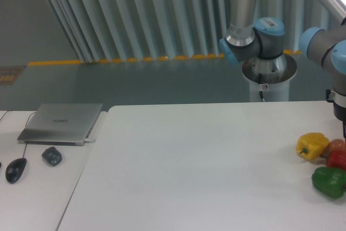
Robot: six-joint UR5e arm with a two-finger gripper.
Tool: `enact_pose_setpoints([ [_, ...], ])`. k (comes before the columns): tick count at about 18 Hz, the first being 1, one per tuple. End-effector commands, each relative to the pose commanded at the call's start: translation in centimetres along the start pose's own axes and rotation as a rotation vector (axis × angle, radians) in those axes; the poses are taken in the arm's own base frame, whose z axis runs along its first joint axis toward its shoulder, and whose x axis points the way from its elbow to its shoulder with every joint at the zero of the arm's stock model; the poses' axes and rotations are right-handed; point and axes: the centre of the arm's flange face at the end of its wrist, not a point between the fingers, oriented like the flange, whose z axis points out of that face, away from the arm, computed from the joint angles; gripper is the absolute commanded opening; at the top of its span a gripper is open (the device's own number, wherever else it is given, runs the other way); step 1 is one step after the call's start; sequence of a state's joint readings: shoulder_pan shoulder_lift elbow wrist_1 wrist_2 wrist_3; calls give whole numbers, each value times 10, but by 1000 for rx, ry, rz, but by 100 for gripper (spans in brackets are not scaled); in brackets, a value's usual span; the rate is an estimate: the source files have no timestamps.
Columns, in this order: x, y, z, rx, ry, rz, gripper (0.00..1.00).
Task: Place the red peppers in a basket
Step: 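Lower the gripper toward the red pepper between the yellow and green peppers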
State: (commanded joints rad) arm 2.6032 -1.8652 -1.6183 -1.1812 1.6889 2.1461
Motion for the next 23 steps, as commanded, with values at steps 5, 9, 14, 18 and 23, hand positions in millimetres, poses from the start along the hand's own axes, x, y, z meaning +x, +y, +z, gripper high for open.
enact_pose_setpoints([
  [5, -4, -6, 15, 14, 19, -57, 4],
  [9, -7, -9, 18, 16, 24, -67, 3],
  [14, -11, -14, 21, 15, 22, -78, 3],
  [18, -27, -39, 26, 4, 2, -114, 3],
  [23, -43, -61, 34, 1, -7, -152, 3],
])
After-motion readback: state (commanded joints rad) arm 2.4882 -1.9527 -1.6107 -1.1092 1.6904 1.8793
